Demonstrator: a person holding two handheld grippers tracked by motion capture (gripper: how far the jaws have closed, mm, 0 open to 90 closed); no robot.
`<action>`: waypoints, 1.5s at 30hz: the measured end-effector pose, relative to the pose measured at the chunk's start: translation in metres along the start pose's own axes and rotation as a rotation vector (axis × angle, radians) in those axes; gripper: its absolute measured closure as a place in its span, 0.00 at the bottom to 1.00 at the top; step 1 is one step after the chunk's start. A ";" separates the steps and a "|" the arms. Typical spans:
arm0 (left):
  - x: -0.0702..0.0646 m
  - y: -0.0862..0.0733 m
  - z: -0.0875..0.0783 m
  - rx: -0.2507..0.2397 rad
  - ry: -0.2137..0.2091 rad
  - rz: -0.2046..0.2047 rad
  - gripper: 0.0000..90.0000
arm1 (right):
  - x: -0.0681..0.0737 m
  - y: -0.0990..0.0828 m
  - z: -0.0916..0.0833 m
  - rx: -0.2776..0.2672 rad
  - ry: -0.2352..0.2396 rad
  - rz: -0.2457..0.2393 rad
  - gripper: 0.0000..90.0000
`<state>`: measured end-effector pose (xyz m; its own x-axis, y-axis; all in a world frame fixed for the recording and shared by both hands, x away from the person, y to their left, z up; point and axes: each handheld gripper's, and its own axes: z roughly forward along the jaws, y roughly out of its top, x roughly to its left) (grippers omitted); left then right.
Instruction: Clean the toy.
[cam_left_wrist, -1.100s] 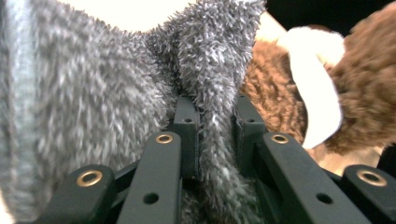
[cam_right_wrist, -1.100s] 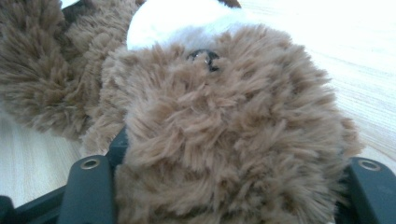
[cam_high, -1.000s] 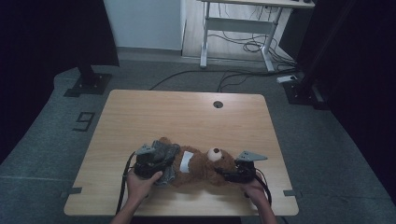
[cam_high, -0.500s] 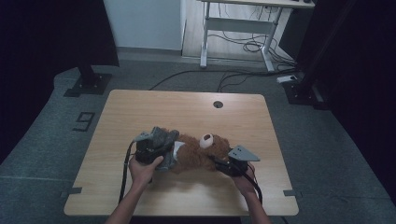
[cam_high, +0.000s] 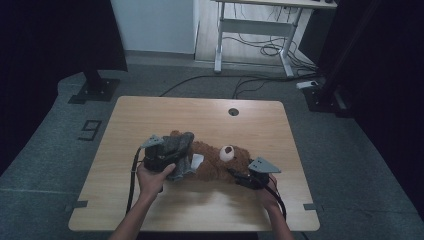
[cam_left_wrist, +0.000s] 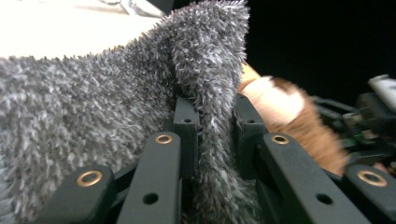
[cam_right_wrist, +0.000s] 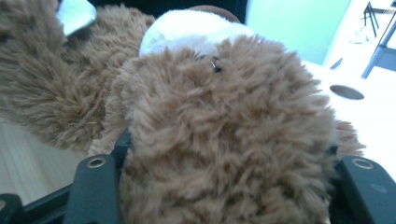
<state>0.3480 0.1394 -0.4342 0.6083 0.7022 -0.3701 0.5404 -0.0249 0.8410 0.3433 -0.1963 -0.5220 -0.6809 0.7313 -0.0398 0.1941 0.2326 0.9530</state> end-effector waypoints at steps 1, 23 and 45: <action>-0.005 0.003 0.002 0.004 -0.004 0.013 0.83 | -0.001 -0.002 -0.001 0.008 0.000 0.009 0.38; -0.034 -0.030 0.064 0.186 -0.014 0.128 0.86 | -0.008 -0.018 -0.005 0.039 0.009 0.130 0.37; 0.004 -0.024 -0.007 0.073 0.155 0.095 0.85 | -0.011 -0.021 -0.004 0.025 0.017 0.164 0.35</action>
<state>0.3329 0.1473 -0.4534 0.5647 0.7955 -0.2200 0.5290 -0.1443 0.8362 0.3435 -0.2116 -0.5403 -0.6507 0.7496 0.1211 0.3208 0.1268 0.9386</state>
